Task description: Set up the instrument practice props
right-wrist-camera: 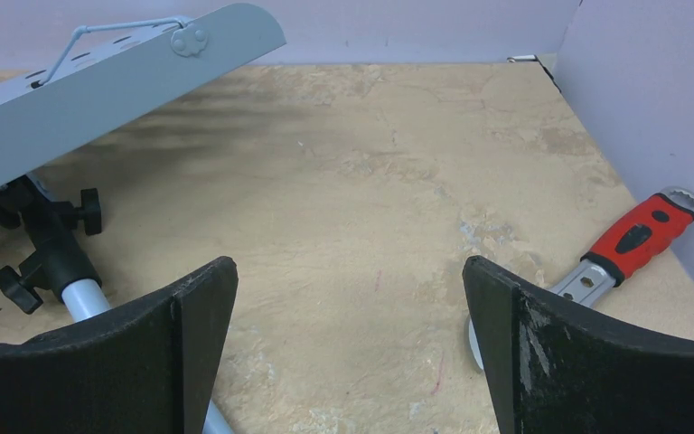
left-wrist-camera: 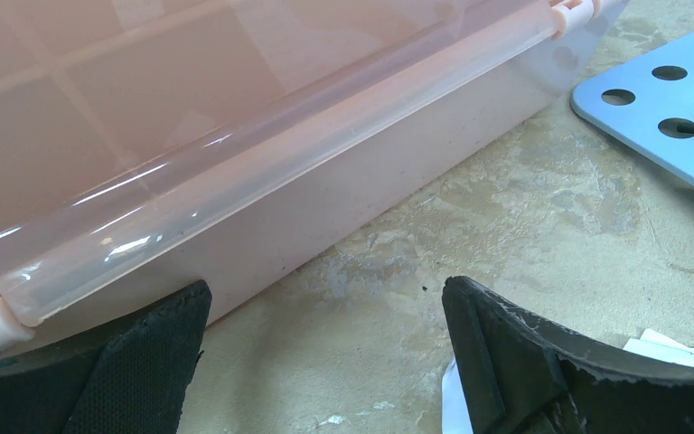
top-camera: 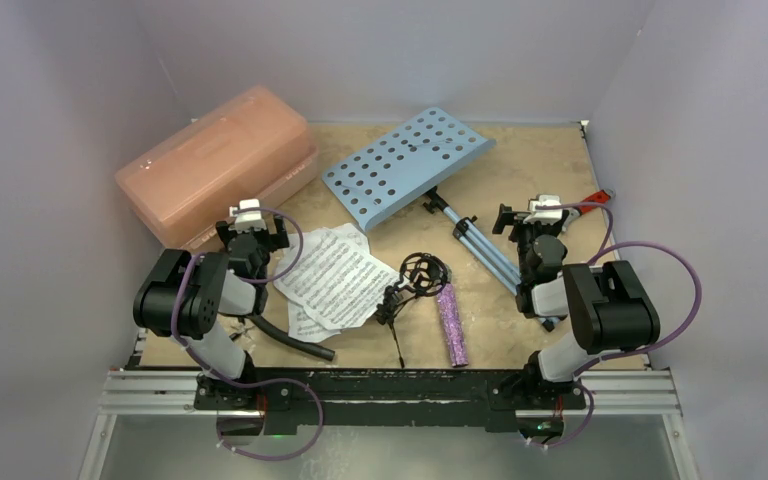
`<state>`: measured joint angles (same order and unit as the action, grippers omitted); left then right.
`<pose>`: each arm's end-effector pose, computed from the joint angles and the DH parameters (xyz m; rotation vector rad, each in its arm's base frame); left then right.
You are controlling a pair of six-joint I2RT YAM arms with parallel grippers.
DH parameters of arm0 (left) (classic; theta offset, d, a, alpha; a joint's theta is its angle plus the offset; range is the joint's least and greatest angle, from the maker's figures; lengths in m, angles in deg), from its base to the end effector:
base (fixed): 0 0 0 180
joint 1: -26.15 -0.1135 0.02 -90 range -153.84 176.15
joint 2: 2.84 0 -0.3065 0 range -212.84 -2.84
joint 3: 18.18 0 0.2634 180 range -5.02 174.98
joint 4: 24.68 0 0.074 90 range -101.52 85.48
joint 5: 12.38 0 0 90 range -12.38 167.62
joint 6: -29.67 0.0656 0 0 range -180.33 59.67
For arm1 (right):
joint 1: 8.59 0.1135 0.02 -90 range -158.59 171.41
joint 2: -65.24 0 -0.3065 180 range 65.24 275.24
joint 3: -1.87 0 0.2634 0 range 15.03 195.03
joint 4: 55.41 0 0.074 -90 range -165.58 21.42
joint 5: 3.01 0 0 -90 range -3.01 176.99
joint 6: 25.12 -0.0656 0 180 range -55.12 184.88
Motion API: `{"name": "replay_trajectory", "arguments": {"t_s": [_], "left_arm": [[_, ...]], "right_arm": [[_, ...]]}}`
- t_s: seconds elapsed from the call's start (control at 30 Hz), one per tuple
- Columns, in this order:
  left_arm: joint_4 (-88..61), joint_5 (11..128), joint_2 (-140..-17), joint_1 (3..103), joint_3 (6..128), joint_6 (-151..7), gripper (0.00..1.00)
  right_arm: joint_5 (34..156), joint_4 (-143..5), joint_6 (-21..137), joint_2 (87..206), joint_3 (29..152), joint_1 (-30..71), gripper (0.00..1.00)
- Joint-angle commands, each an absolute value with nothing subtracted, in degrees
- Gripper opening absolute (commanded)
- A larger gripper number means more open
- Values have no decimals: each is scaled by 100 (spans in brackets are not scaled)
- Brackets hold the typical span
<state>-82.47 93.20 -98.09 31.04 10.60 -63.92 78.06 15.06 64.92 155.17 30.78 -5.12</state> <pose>0.2893 -0.0071 0.1565 -0.1812 1.7087 0.1245 0.2843 0.0070 0.2124 0.0862 1.4055 -0.0599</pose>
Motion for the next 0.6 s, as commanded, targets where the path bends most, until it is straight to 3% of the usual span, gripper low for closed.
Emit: {"name": "replay_trajectory", "arguments": {"t_s": [0.0, 0.57], "left_arm": [[-8365, 9318, -9771, 3047, 1063, -6323, 100], [-8363, 9318, -9774, 3048, 1065, -6324, 99]], "right_arm": [[7872, 1690, 6580, 15497, 3068, -499, 98], [7890, 1651, 6568, 15493, 3077, -499, 98]]}}
